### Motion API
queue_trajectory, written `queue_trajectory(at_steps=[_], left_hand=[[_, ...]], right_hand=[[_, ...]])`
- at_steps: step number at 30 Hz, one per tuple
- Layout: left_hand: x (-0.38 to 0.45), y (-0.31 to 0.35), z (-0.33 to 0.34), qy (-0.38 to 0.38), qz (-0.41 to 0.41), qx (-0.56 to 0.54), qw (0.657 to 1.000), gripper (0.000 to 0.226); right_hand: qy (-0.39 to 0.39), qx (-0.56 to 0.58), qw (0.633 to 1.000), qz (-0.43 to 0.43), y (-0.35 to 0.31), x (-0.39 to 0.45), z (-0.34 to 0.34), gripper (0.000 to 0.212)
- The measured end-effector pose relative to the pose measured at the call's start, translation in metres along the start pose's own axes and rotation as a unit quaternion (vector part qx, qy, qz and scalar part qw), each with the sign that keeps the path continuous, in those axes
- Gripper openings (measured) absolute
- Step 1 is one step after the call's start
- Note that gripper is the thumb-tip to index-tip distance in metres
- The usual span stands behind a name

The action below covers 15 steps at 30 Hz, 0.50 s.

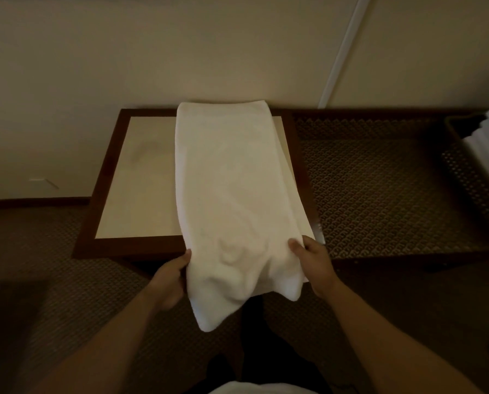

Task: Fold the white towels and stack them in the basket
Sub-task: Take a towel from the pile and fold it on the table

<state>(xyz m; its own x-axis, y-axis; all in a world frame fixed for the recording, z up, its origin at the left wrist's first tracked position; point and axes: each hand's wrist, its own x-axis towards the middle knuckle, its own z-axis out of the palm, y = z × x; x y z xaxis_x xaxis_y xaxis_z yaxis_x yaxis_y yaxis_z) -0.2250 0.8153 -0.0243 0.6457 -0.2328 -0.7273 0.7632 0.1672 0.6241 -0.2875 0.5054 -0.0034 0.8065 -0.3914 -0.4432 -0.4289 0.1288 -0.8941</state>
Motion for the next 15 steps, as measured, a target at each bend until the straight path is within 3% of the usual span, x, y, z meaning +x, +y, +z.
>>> queue_trajectory(at_steps=[3,5,8,10,15], left_hand=[[0.005,0.002,-0.01,0.104,0.065,0.173,0.977,0.03],[0.006,0.002,-0.015,0.18,0.086,0.244,0.949,0.027],[0.011,-0.001,-0.02,0.169,0.046,0.142,0.974,0.025],[0.013,-0.003,-0.023,0.155,0.034,0.102,0.982,0.026],[0.01,-0.002,-0.023,0.222,0.154,0.237,0.933,0.017]], right_hand=[[0.048,0.037,0.998,-0.024,0.003,0.001,-0.007,0.016],[0.057,-0.036,0.998,-0.02,0.015,0.005,-0.008,0.017],[0.031,-0.086,0.996,0.023,0.031,0.005,-0.006,0.019],[0.027,-0.066,0.997,0.0,0.034,0.002,-0.005,0.014],[0.099,-0.07,0.989,-0.088,0.035,-0.001,-0.01,0.013]])
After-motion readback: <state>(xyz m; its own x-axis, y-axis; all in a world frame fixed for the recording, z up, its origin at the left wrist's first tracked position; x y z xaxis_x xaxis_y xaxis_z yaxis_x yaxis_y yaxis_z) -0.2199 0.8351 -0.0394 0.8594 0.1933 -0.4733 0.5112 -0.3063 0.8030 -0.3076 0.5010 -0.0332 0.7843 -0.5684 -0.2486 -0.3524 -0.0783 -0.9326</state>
